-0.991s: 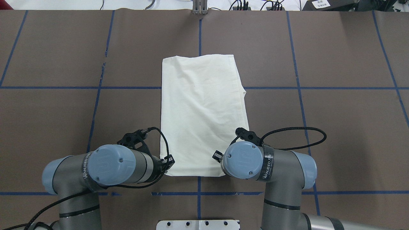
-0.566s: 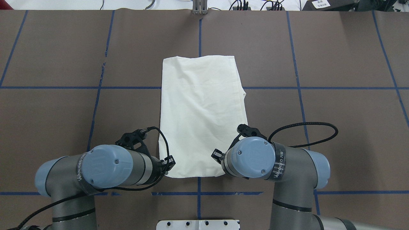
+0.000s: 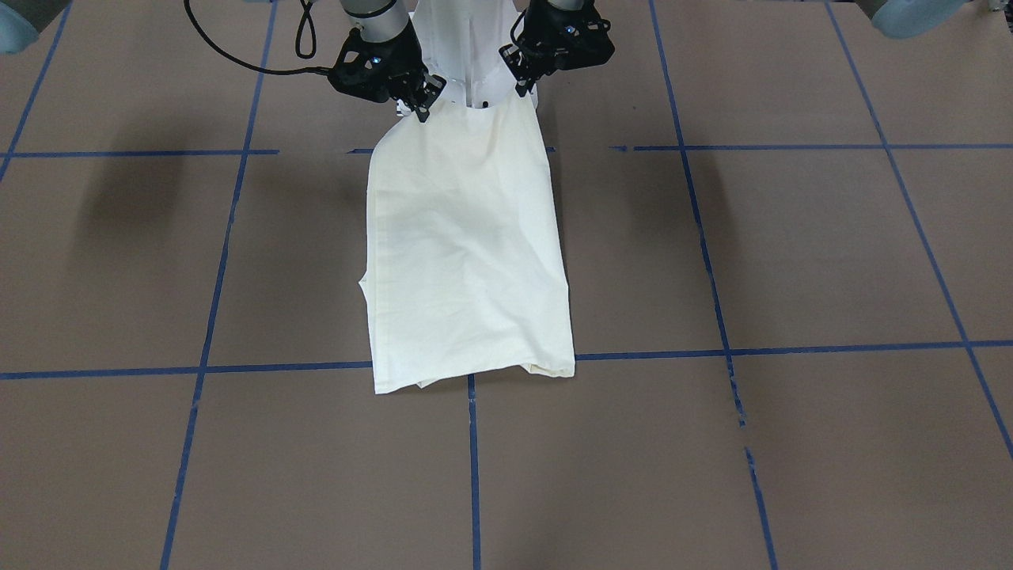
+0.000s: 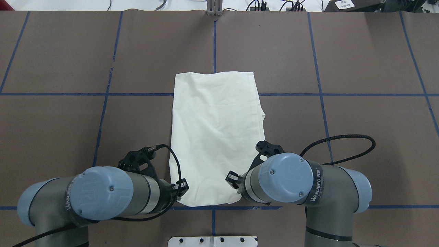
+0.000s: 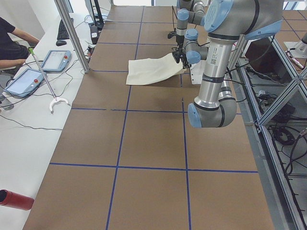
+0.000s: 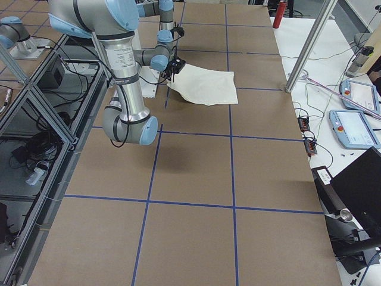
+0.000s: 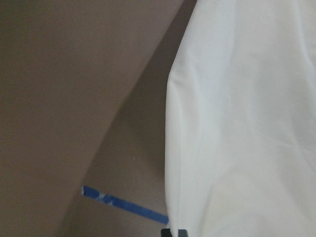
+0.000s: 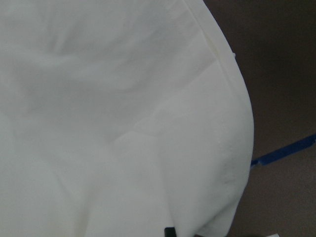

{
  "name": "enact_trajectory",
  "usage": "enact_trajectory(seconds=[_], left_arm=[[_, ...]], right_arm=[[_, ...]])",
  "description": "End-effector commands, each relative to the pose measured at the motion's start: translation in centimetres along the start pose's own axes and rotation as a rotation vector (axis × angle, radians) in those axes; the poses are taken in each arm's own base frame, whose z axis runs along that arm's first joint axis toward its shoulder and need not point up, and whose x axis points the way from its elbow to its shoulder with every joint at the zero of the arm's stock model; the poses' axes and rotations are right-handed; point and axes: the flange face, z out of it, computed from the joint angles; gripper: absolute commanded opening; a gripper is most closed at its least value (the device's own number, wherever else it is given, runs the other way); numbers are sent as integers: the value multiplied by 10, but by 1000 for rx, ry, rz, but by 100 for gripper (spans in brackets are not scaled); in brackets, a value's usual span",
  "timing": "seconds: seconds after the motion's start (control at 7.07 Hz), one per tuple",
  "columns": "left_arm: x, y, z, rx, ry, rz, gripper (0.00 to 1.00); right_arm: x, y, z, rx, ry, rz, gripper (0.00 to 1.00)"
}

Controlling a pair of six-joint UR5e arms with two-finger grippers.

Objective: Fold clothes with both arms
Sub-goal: 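Lift the near end with both grippers and fold it over the far end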

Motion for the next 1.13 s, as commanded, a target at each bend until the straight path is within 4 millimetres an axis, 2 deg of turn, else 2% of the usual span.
enact_trajectory(seconds=[0.0,0.14,0.28,0.42,0.57,0.71,0.99], left_arm=[[-5,24,-19,-41,-3,19,0],[-3,24,-20,-42,1,29,0],[2,9,-25,-13,15,16,0],[10,-37,-40,65,42,-32,0],[15,-81,-48,98,31,-13,0],[23,-124,-54,127,25,-14,0],[63,-185,-42,210,44,-48,0]], right_arm=[[19,7,-3,-53,-54,-25,0],[17,-11,-5,-29,-70,-41,0],[10,-38,-13,17,-88,-43,0],[1,-73,-22,60,-100,-8,0],[-25,-107,-26,71,-105,9,0],[-55,-137,-17,99,-94,26,0],[-87,-196,-14,150,-72,19,0]])
